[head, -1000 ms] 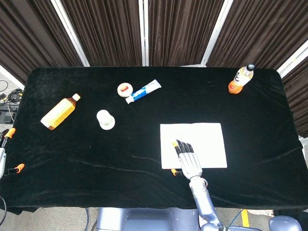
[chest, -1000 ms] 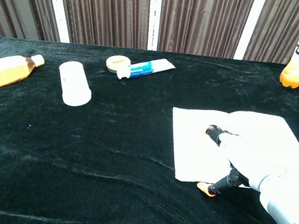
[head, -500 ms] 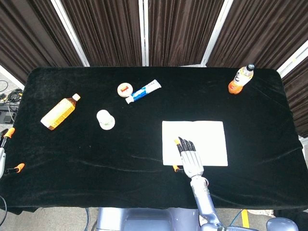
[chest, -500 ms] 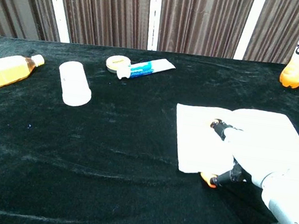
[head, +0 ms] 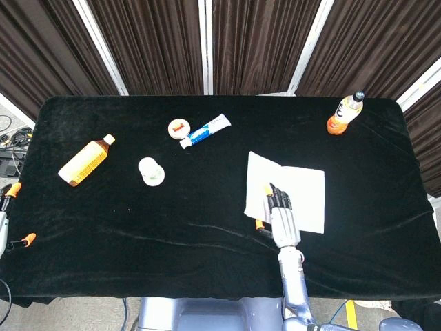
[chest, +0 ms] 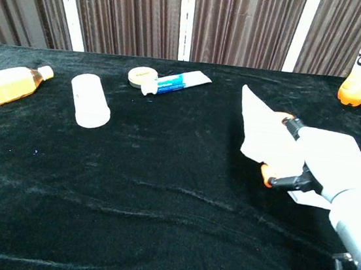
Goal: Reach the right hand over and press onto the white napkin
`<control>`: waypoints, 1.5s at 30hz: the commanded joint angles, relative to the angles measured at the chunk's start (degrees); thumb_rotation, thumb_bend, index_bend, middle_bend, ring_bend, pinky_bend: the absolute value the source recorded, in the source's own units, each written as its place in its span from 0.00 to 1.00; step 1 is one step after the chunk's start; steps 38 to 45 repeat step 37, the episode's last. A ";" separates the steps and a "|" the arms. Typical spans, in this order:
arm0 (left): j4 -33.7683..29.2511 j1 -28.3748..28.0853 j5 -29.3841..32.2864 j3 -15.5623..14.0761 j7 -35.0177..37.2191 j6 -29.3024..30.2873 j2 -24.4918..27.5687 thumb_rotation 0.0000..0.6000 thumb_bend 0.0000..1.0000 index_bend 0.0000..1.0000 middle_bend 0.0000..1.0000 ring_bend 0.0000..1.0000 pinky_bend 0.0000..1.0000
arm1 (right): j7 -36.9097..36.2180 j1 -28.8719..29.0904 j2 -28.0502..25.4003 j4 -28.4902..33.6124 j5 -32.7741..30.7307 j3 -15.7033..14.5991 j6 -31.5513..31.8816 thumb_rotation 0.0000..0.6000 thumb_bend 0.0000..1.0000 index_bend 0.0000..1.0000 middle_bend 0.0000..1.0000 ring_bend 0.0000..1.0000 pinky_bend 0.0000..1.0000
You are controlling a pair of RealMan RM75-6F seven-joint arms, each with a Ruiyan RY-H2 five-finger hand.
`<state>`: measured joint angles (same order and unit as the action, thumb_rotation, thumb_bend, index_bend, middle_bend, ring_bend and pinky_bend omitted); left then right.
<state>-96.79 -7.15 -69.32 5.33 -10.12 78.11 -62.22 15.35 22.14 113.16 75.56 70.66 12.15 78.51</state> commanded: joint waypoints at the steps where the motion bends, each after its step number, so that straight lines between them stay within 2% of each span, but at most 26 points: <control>1: -0.06 0.04 0.03 0.06 -0.07 0.16 -0.07 1.00 0.17 0.00 0.00 0.00 0.00 | 1.07 -0.96 -0.68 0.46 0.35 1.09 2.53 1.00 0.37 0.00 0.00 0.00 0.00; 10: -0.39 0.32 -0.86 0.07 0.04 1.22 -0.21 1.00 0.17 0.00 0.00 0.00 0.00 | 2.44 -4.50 -5.93 4.55 0.65 1.59 6.93 1.00 0.37 0.00 0.00 0.00 0.00; 15: -0.60 0.60 -2.38 -0.10 0.56 2.25 -0.28 1.00 0.17 0.00 0.00 0.00 0.00 | 1.35 -7.56 -11.86 7.15 1.25 1.30 9.17 1.00 0.37 0.00 0.00 0.00 0.00; 21: -0.50 0.76 -4.23 -0.45 1.09 3.05 -0.51 1.00 0.18 0.00 0.00 0.00 0.00 | 0.60 -9.51 -18.01 9.38 1.25 0.84 8.73 1.00 0.35 0.00 0.00 0.00 0.00; 25: 0.03 0.87 -6.66 -0.97 2.11 3.80 -0.63 1.00 0.18 0.00 0.00 0.00 0.00 | 0.60 -10.52 -23.31 11.41 3.23 -1.24 7.69 1.00 0.31 0.00 0.00 0.00 0.00; 30: 1.37 1.03 -9.87 -1.91 3.20 4.63 -0.62 1.00 0.16 0.00 0.00 0.00 0.00 | -0.33 -11.12 -31.10 13.43 8.11 -5.72 5.01 1.00 0.19 0.00 0.00 0.00 0.00; 34: 2.14 1.25 -11.53 -2.51 3.02 5.30 -0.86 1.00 0.14 0.00 0.00 0.00 0.00 | -0.81 -11.57 -36.16 13.58 11.78 -8.71 3.98 1.00 0.17 0.00 0.00 0.00 0.00; 37: 2.67 1.29 -12.69 -2.91 2.49 5.68 -1.42 1.00 0.13 0.00 0.00 0.00 0.00 | -2.00 -12.38 -37.74 12.38 13.81 -9.90 4.97 1.00 0.17 0.00 0.00 0.00 0.00; 45: 2.67 1.29 -12.69 -2.91 2.49 5.68 -1.42 1.00 0.13 0.00 0.00 0.00 0.00 | -2.00 -12.38 -37.74 12.38 13.81 -9.90 4.97 1.00 0.17 0.00 0.00 0.00 0.00</control>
